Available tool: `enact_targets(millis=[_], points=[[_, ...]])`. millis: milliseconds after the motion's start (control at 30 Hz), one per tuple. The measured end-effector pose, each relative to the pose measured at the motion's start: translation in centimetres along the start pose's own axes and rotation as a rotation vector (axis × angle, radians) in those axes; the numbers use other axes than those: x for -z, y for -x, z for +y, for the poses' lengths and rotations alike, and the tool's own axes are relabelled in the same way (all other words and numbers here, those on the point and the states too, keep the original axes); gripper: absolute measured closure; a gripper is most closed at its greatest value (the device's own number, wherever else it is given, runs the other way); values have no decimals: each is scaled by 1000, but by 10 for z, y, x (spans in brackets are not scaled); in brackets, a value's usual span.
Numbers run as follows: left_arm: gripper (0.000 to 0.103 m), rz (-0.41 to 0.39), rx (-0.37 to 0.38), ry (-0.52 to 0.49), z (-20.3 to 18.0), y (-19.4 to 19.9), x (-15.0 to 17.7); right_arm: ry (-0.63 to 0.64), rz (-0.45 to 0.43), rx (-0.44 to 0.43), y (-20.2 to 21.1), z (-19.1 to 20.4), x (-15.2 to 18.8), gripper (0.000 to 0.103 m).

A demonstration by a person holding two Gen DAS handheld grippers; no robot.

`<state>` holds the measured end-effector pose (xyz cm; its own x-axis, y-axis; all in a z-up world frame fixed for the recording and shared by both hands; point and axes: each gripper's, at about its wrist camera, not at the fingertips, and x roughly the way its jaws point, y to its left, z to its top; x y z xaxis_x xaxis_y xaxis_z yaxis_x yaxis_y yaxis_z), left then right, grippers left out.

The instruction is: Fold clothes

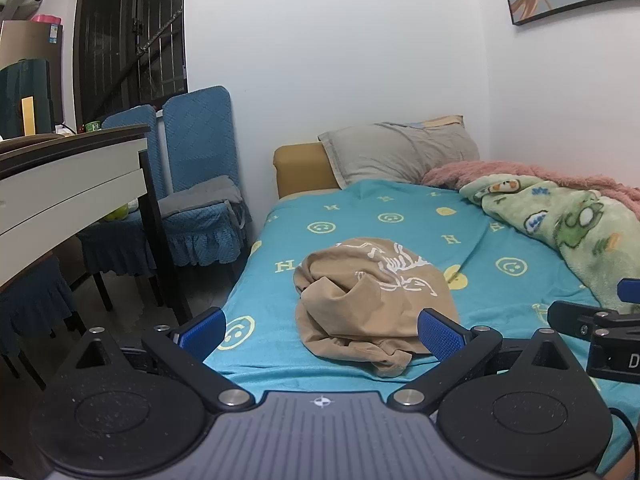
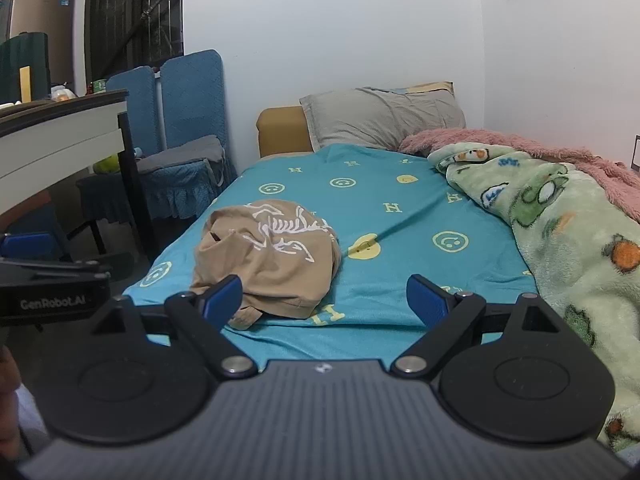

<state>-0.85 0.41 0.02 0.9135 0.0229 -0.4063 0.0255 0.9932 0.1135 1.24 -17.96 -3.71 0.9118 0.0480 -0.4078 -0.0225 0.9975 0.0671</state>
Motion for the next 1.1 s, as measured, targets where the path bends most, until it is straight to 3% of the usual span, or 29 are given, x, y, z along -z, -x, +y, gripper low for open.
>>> enact_targets(millis=[833, 1100], points=[[0, 20, 56, -22, -10, -11, 8, -50, 3, 51, 1, -8, 0, 12], [0, 64, 87, -38, -18, -27, 14, -71, -4, 82, -1, -13, -23, 12]])
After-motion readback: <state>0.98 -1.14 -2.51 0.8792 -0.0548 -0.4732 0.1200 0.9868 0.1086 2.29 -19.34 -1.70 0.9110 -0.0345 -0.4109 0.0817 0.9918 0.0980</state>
